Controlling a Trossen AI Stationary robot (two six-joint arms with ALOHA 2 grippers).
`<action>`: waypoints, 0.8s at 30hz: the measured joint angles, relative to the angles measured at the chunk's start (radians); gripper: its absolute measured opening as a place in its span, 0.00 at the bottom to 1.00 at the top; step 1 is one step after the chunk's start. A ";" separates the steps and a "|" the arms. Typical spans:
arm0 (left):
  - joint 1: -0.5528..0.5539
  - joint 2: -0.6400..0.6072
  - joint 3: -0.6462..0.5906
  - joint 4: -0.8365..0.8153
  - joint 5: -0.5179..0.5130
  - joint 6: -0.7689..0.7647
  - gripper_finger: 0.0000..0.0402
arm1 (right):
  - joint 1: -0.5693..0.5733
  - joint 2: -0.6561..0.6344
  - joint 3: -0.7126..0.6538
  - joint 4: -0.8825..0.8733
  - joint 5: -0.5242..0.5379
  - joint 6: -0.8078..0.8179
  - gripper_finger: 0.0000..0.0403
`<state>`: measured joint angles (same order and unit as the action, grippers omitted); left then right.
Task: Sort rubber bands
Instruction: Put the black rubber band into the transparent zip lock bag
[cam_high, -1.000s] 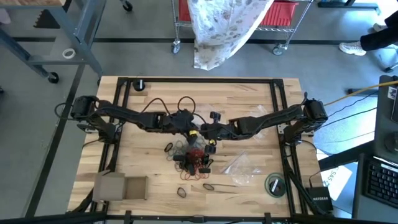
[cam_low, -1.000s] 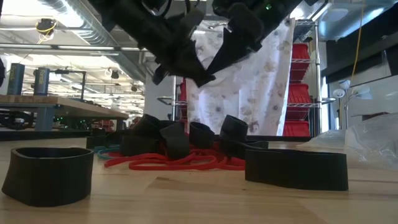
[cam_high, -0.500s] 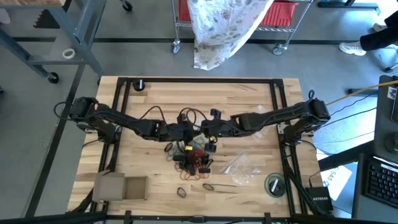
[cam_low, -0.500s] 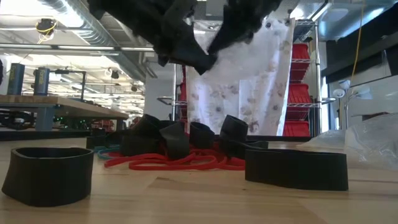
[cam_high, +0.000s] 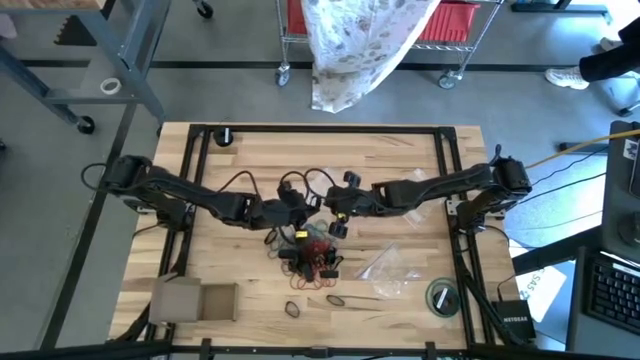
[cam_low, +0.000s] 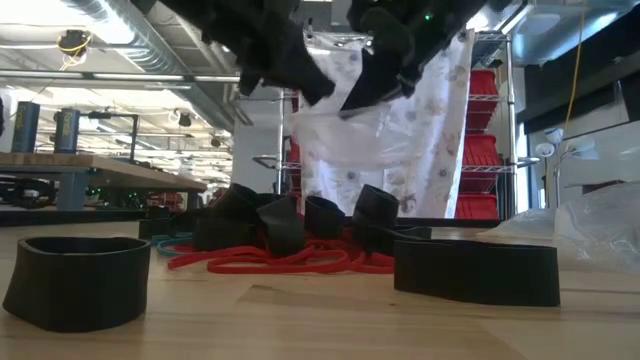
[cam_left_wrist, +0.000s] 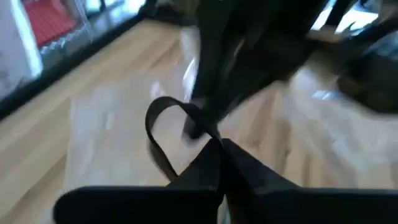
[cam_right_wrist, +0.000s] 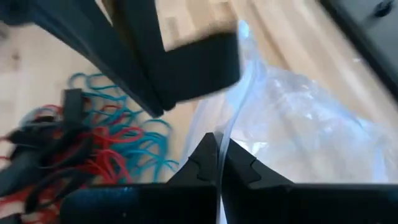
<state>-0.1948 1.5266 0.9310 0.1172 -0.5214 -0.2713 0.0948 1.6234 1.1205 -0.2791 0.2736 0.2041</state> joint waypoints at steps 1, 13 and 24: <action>-0.005 -0.008 0.000 0.022 -0.006 0.026 0.00 | 0.000 0.000 -0.006 0.018 -0.026 0.006 0.00; -0.018 -0.006 -0.010 0.146 -0.019 0.274 0.00 | -0.004 -0.014 -0.013 0.094 -0.215 0.057 0.00; -0.071 0.013 -0.009 0.153 -0.136 0.351 0.00 | -0.013 -0.101 -0.013 0.081 -0.230 0.131 0.00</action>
<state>-0.2657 1.5395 0.9218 0.2704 -0.6570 0.0792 0.0818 1.5219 1.1077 -0.1985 0.0434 0.3352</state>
